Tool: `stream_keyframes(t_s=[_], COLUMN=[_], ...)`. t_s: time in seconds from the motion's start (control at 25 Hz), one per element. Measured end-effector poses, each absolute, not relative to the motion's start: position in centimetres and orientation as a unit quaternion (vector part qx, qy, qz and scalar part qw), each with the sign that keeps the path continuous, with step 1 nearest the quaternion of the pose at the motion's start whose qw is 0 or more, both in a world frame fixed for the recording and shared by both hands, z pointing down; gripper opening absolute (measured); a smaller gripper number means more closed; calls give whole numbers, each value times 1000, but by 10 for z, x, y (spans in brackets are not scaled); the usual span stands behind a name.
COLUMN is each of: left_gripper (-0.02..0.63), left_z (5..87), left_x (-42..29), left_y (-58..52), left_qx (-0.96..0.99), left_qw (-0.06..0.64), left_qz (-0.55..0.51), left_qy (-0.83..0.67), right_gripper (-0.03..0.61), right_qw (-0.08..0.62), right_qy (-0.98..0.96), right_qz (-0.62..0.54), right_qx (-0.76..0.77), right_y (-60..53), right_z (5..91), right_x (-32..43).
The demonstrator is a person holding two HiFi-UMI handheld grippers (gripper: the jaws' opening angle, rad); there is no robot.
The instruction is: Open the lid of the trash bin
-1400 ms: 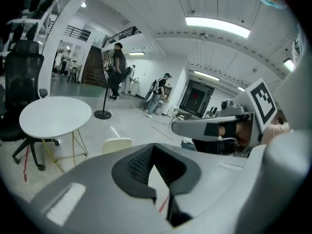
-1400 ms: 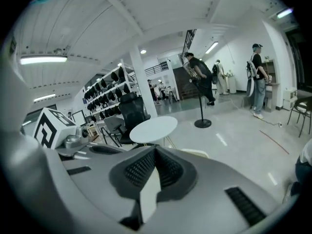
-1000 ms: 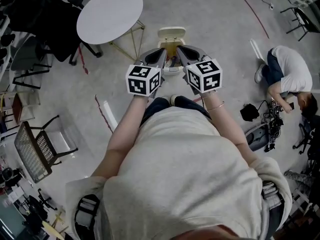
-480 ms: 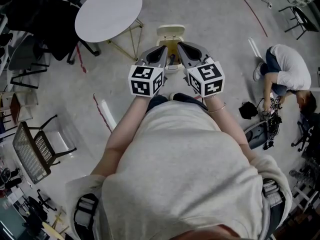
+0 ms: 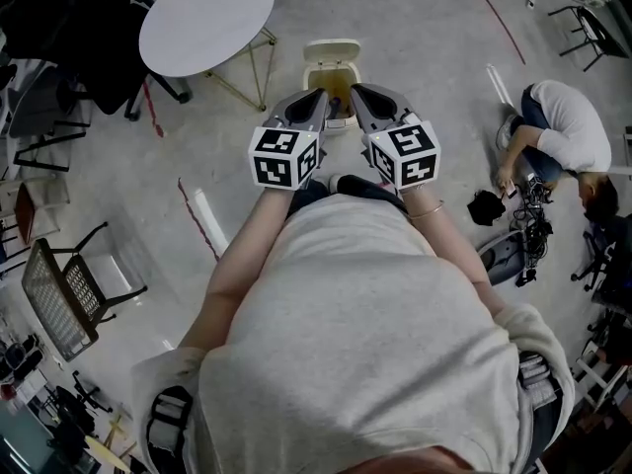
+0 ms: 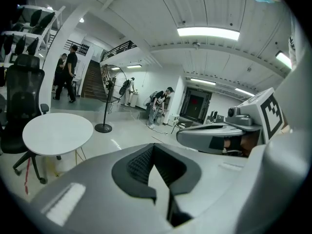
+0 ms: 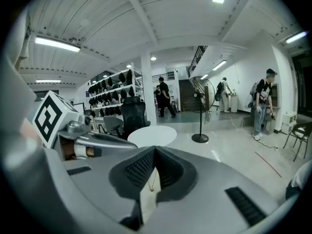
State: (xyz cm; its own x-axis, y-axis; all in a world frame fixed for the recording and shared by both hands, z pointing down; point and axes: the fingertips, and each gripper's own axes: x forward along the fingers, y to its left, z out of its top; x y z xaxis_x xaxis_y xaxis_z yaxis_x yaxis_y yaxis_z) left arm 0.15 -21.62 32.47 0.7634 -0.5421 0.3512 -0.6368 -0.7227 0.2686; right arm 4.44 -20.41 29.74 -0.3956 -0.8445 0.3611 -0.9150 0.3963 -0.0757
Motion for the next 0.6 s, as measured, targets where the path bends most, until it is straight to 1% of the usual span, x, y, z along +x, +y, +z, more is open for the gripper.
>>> stream_keyframes(t_s=[0.6], left_gripper=[5], left_z=[334], left_x=[11], left_y=[-214], left_qx=[919], left_qw=[188], left_qz=[143], left_qy=[-314], right_gripper=[8], right_qw=[139], right_qy=[-828], right_qz=[138], right_qx=[526], right_y=[-202], right_z=[301], right_x=[45])
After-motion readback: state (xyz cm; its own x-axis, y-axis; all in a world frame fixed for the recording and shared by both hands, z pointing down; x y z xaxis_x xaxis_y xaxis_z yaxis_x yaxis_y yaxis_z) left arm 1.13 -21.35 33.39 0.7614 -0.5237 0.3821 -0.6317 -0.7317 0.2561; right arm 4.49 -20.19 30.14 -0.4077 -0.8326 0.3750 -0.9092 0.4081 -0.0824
